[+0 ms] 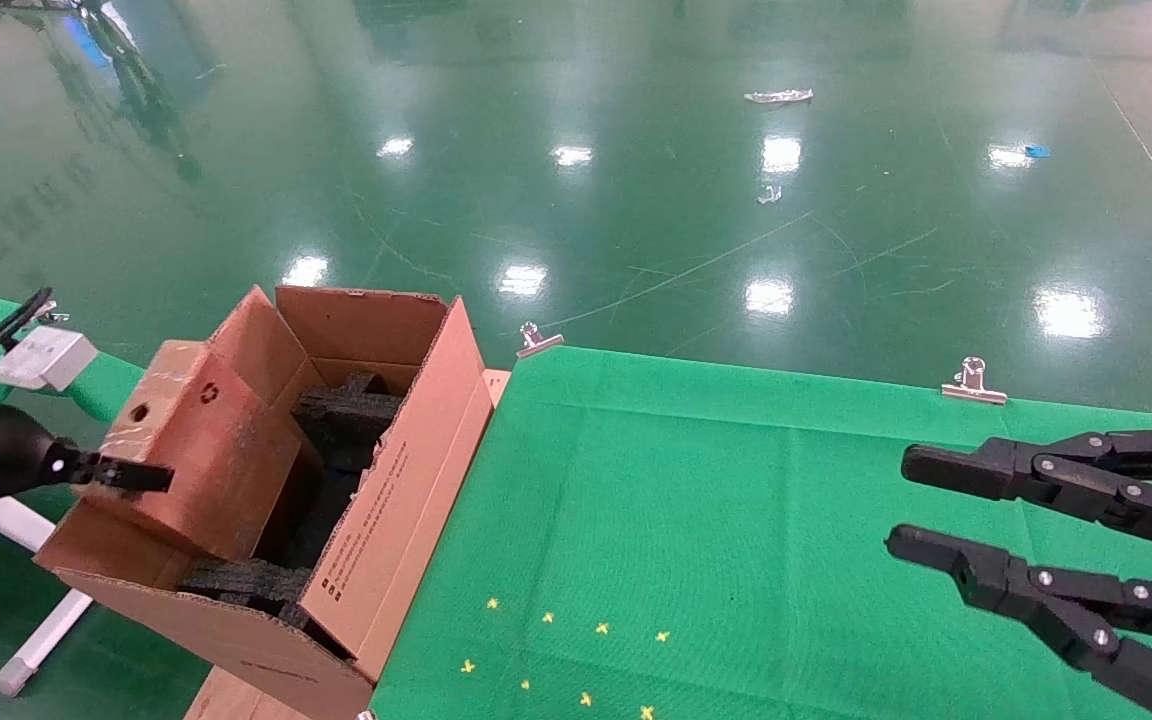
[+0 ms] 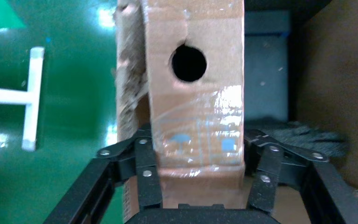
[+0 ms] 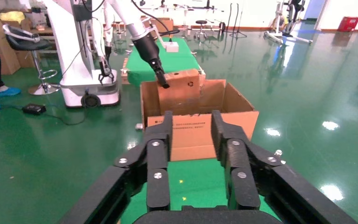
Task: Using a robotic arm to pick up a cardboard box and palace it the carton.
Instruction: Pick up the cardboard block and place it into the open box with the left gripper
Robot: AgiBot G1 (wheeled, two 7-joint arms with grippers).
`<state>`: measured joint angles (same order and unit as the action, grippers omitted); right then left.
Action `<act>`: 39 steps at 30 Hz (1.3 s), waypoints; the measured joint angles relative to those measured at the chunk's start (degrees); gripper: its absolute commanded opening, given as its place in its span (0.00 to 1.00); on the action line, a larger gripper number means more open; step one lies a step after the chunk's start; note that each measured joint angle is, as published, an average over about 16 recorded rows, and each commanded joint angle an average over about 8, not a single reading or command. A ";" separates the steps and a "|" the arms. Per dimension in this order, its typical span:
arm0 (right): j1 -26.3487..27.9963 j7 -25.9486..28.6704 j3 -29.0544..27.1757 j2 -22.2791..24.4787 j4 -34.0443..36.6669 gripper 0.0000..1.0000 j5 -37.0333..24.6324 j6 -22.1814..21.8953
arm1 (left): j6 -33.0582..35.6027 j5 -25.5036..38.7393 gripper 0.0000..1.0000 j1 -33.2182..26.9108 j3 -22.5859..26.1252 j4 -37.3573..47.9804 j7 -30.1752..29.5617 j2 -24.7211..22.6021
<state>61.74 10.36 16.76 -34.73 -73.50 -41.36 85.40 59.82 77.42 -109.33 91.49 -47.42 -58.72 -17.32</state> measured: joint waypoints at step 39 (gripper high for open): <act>0.03 -0.07 0.13 0.05 0.00 1.00 0.09 -0.06 | -3.92 -13.64 1.00 18.51 -1.42 32.92 16.48 -22.70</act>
<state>61.77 10.30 16.89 -34.67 -73.50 -41.27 85.34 55.90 63.78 -90.81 90.07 -14.50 -42.23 -40.02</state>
